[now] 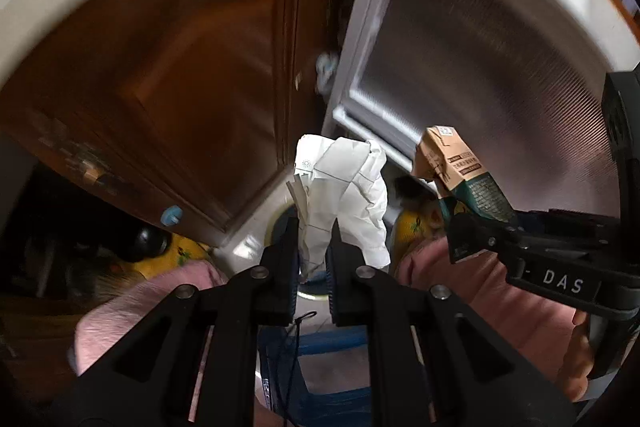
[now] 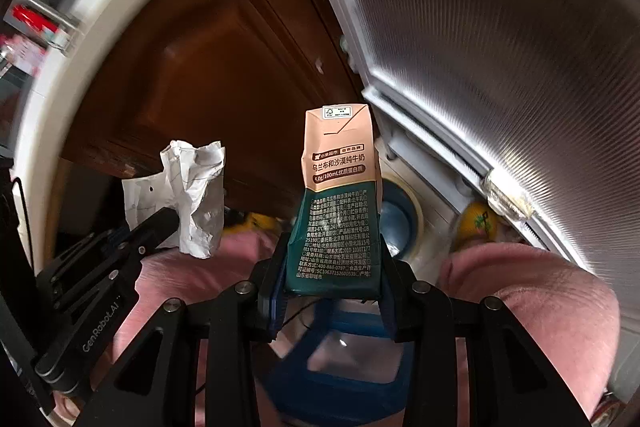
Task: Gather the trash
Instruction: 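Carry the tissue and milk carton down over the black trash bin, then open both tools to drop the tissue and carton into the bin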
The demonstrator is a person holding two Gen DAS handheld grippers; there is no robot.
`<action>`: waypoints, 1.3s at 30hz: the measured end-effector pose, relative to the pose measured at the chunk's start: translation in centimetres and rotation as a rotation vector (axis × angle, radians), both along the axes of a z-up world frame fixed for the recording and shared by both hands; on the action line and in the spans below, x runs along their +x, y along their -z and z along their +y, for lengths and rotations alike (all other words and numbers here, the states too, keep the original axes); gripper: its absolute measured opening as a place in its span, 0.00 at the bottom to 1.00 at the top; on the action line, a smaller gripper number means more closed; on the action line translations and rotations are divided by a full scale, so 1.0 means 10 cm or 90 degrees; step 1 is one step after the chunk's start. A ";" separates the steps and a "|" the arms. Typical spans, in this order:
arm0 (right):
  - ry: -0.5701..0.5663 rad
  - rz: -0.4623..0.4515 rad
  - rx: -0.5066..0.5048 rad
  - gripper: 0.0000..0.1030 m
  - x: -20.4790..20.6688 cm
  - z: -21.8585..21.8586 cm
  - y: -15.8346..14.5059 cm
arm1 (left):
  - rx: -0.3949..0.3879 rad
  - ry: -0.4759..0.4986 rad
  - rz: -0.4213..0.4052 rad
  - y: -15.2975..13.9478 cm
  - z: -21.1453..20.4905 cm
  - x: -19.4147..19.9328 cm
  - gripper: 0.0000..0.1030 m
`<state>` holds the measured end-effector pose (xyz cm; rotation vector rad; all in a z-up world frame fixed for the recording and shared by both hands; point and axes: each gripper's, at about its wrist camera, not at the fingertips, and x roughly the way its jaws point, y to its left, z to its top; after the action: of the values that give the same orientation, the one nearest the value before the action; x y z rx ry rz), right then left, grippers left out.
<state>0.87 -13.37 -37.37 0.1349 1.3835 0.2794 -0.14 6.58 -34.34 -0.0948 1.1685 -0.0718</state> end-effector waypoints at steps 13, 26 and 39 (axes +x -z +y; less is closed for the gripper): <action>-0.063 0.091 -0.037 0.36 0.09 0.22 1.16 | -0.030 -0.007 0.125 1.15 -0.03 0.33 0.09; 0.002 0.140 -0.019 0.39 0.42 0.10 1.48 | -0.055 -0.012 0.154 1.45 -0.02 0.53 0.24; 0.029 0.131 -0.004 0.54 0.46 0.08 1.44 | -0.031 -0.022 0.151 1.46 0.00 0.54 0.54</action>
<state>5.51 -12.56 -51.77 0.1932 1.5831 0.2280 5.28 6.57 -48.95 -0.1709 1.4018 -0.0594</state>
